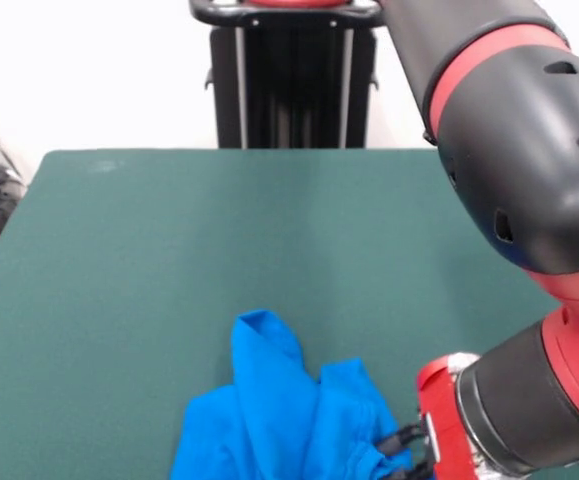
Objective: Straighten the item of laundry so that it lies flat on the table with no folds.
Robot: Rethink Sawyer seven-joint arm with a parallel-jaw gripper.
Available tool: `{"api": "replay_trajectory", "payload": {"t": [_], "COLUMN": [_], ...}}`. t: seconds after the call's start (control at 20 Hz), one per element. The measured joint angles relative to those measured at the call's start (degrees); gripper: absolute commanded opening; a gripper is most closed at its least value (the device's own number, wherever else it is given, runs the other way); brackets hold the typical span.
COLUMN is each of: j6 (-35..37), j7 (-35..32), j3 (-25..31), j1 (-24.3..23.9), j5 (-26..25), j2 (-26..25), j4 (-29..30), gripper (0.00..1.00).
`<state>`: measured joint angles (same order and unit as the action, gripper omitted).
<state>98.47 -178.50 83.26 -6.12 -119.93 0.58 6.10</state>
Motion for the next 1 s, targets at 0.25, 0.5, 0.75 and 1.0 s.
{"api": "replay_trajectory", "payload": {"t": [0.25, 0.5, 0.75, 1.0], "j6": [1.3, 1.6, 1.6, 1.6], "j7": [0.0, 0.0, 0.0, 0.0], "j3": [1.3, 2.0, 1.9, 1.7], "j1": [-0.3, -0.6, -0.7, -0.7], "j5": [0.0, 1.6, 3.6, 7.3], "j2": [0.0, 0.0, 0.0, 0.1], "j4": [0.0, 0.0, 0.0, 0.0], "gripper": [0.00, 0.00, 0.00, 0.00]}}
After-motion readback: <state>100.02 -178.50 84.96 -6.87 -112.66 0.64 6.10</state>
